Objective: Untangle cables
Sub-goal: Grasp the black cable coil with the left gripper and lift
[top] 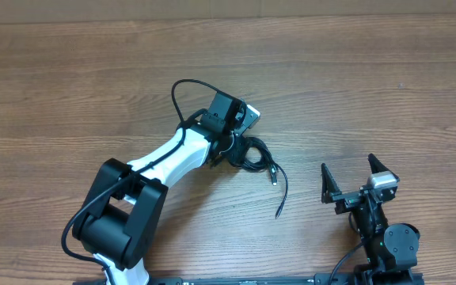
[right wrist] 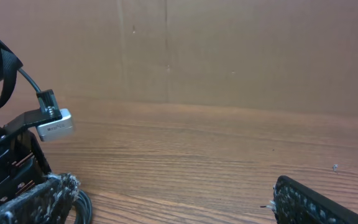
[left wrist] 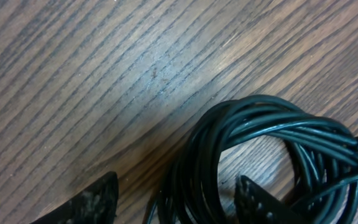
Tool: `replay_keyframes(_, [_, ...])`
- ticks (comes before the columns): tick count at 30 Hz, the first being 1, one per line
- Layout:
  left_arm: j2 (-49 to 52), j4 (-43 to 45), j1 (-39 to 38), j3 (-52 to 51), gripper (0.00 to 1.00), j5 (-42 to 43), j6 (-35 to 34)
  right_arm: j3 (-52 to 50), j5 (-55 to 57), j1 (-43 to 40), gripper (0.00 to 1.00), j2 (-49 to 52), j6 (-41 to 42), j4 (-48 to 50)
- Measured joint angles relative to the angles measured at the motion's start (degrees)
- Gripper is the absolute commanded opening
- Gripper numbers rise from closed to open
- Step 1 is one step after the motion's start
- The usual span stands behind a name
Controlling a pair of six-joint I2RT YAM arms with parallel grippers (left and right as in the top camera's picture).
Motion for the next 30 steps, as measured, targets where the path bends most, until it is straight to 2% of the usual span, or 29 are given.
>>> replay_keyframes(9, [0.0, -1.1, -0.1, 0.0, 0.50, -1.0, 0.8, 0.0, 0.0, 0.0, 1.00, 0.0, 0.0, 0.0])
replay_keyframes(12, [0.2, -2.1, -0.1, 0.0, 0.45, -1.3, 1.1, 0.0, 0.0, 0.0, 1.00, 0.0, 0.0, 0.0])
replay_keyframes(15, [0.4, -3.0, -0.1, 0.0, 0.44, -1.4, 1.4, 0.0, 0.0, 0.0, 1.00, 0.0, 0.0, 0.0])
replay_keyframes(19, [0.5, -4.9, -0.1, 0.0, 0.34, -1.4, 1.4, 0.0, 0.0, 0.0, 1.00, 0.0, 0.0, 0.0])
replay_keyframes(21, [0.5, -6.4, -0.1, 0.0, 0.26, -1.4, 1.4, 0.0, 0.0, 0.0, 1.00, 0.0, 0.0, 0.0])
replay_keyframes(24, [0.5, -7.8, -0.1, 0.2, 0.04, -1.8, 1.7, 0.0, 0.0, 0.0, 1.00, 0.0, 0.0, 0.0])
replay_keyframes(30, [0.5, -9.6, -0.1, 1.0, 0.04, -2.0, 1.6, 0.0, 0.0, 0.0, 1.00, 0.0, 0.0, 0.0])
